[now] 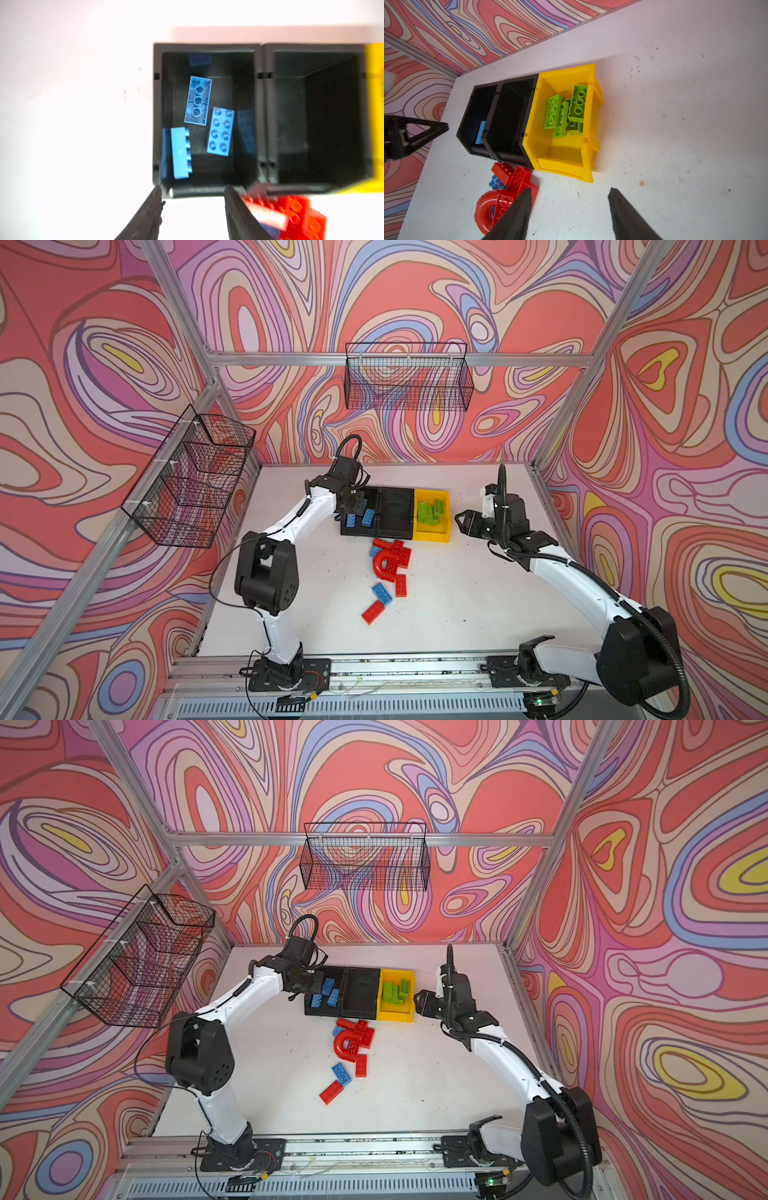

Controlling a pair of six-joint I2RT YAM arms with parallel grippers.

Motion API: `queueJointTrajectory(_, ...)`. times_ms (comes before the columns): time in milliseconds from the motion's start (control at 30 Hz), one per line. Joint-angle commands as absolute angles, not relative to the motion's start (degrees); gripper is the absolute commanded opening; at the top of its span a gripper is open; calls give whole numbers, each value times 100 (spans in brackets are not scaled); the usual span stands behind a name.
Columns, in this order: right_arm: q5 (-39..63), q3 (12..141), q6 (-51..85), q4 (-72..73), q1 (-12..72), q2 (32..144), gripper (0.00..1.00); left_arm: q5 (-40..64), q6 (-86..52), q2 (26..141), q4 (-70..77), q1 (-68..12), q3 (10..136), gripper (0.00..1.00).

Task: Sort the legos into containers by color
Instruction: Place the lego in the container, then move the lego to the center of the table.

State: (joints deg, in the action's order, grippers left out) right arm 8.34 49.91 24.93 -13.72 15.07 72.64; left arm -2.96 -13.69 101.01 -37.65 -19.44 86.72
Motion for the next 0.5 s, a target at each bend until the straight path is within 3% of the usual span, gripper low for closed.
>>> queueJointTrajectory(0, 765, 5054, 2496, -1353, 1522, 7288, 63, -273, -1324, 9582, -4177, -2176, 8017, 47)
queueJointTrajectory(267, 799, 5136, 2452, -1401, 1524, 7303, 63, -138, -2017, 8743, -4064, -2663, 6335, 42)
queueJointTrajectory(467, 791, 5150, 2446, -1421, 1523, 7260, 63, 66, -2344, 8967, -3629, -2952, 6024, 41)
